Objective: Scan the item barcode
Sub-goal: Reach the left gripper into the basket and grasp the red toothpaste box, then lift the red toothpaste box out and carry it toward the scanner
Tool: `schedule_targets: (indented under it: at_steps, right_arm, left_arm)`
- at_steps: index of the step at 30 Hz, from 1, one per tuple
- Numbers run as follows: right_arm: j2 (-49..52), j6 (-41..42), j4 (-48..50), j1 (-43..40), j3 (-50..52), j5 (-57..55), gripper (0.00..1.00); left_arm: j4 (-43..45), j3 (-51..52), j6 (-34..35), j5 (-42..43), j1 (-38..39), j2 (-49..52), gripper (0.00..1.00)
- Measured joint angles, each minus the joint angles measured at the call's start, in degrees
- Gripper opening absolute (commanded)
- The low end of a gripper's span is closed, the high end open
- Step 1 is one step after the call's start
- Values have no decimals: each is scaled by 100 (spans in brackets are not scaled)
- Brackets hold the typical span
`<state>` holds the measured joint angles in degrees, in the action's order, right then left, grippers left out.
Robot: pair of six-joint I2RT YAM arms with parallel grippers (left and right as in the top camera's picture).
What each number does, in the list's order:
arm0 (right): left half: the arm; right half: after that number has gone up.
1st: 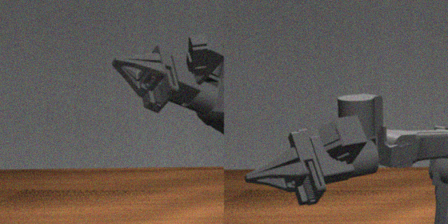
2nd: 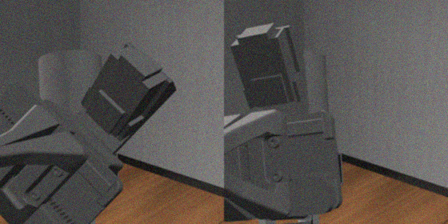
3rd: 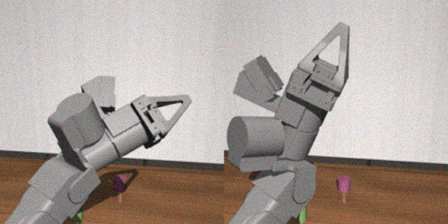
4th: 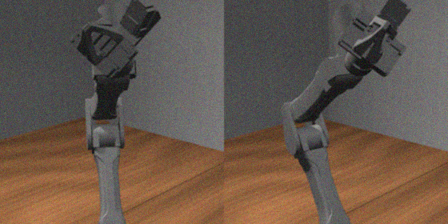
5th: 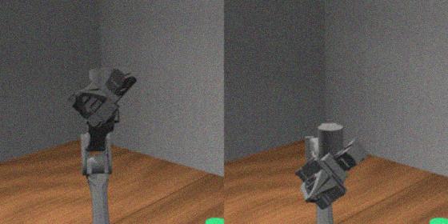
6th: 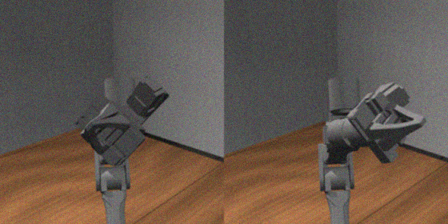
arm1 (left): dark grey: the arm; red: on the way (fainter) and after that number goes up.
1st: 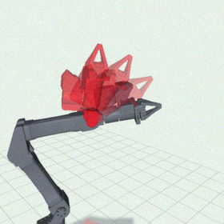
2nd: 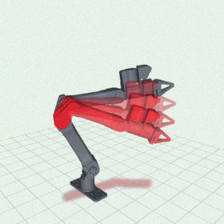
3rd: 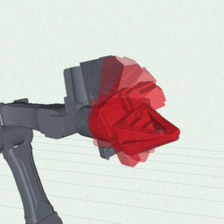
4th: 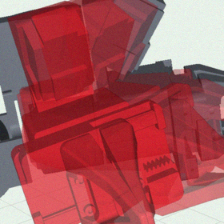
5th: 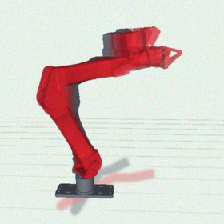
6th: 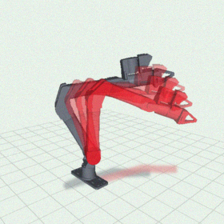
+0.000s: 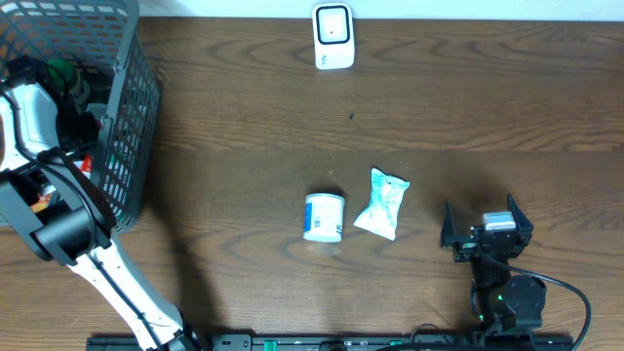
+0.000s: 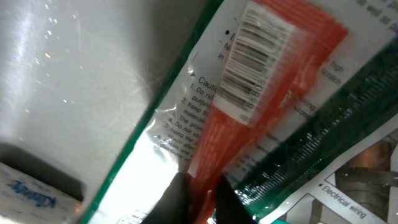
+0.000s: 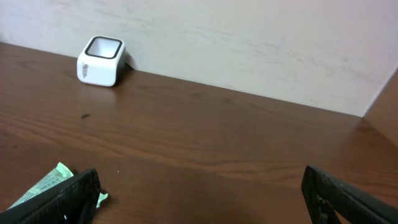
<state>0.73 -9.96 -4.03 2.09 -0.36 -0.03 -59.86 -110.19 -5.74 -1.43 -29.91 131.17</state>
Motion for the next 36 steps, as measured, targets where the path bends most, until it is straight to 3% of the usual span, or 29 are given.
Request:
schedule_targets:
  at_steps: [12,22,29,36]
  right_arm:
    - [0,-2,-2,0,0,0,99]
    - [0,0,-2,0,0,0,99]
    - [0,-2,0,0,0,0,99]
    - [0,-2,0,0,0,0,99]
  left_arm:
    - [111,-109,175,-42,0,-369,7]
    - [516,-339,1150,-46,0,-2706,7]
    - [-391,-378,1858,566,186,-4232,7]
    - [-1808,-402,2037,1298,1386,-4771,8]
